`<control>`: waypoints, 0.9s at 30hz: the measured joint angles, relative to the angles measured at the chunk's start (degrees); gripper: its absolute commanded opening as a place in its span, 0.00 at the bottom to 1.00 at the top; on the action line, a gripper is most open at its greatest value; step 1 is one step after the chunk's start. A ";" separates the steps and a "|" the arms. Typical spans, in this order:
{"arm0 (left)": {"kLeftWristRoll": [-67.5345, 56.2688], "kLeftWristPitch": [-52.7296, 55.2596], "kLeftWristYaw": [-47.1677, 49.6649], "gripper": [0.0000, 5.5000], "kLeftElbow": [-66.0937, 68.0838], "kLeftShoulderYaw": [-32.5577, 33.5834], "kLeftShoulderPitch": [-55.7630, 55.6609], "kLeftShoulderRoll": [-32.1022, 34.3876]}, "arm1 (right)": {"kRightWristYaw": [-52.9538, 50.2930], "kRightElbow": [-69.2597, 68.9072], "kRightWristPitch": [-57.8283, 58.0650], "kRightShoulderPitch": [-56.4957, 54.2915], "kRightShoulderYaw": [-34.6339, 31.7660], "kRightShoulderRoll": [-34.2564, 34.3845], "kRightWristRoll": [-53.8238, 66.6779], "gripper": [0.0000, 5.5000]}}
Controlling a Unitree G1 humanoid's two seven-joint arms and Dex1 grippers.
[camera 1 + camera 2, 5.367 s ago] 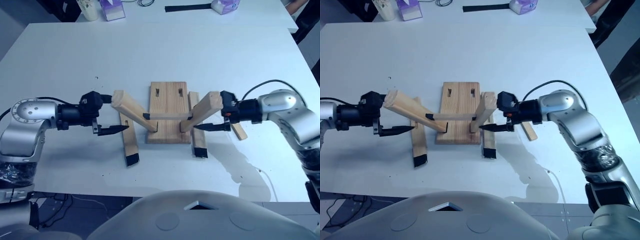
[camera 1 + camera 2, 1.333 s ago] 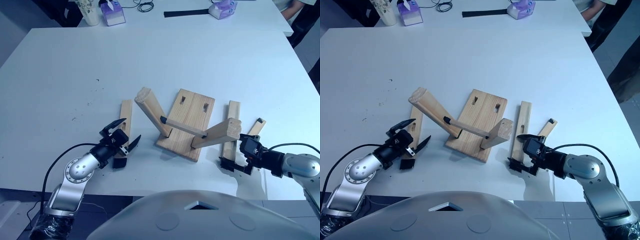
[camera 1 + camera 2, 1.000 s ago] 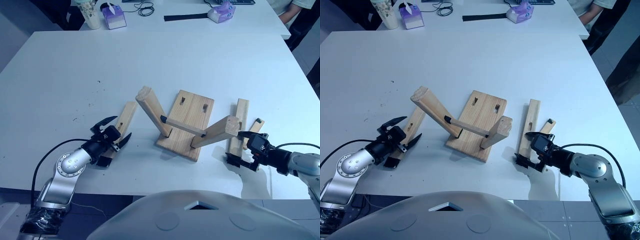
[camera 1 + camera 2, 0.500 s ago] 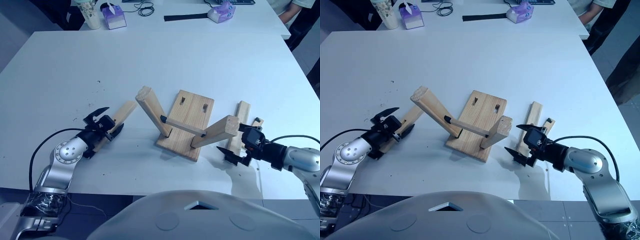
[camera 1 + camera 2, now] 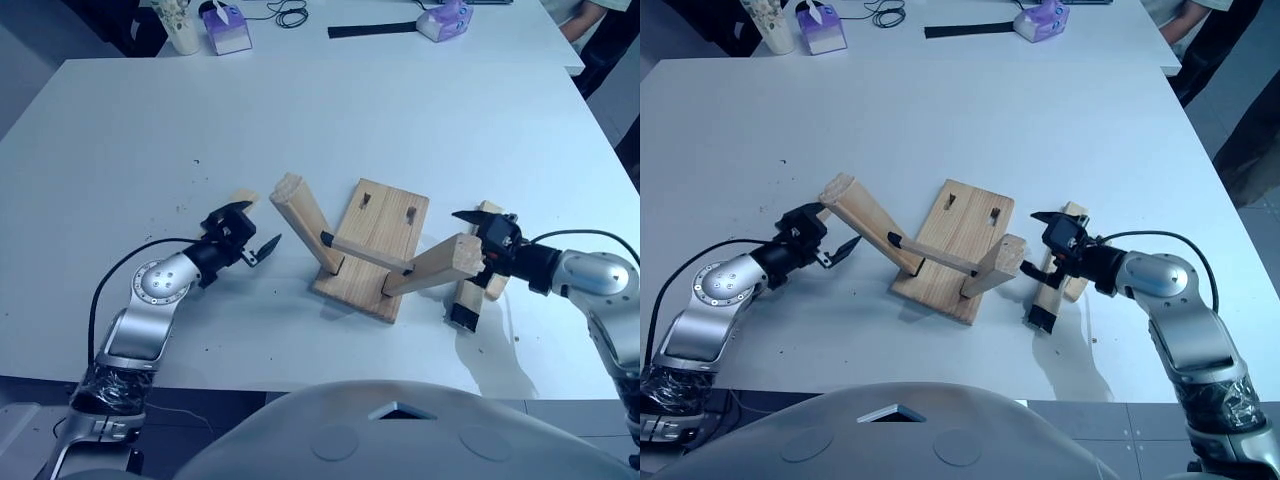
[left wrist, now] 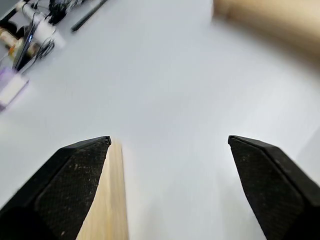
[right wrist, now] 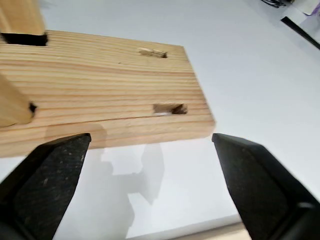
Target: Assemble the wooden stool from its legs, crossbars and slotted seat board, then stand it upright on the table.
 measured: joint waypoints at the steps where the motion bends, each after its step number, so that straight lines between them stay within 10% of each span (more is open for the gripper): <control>1: -1.08 1.34 -0.71 0.79 -1.69 0.55 -0.65 0.30 | 0.03 1.08 -0.43 -1.43 -0.09 0.10 0.02 0.81; 17: -1.81 5.28 -16.23 0.79 -14.18 -8.08 14.34 13.18 | -2.88 46.89 -21.90 -35.11 11.92 12.74 -13.75 0.81; 27: -4.94 20.48 -9.81 0.79 -11.01 -13.40 2.09 1.81 | 0.22 67.09 -39.77 -44.96 17.95 12.86 -20.78 0.81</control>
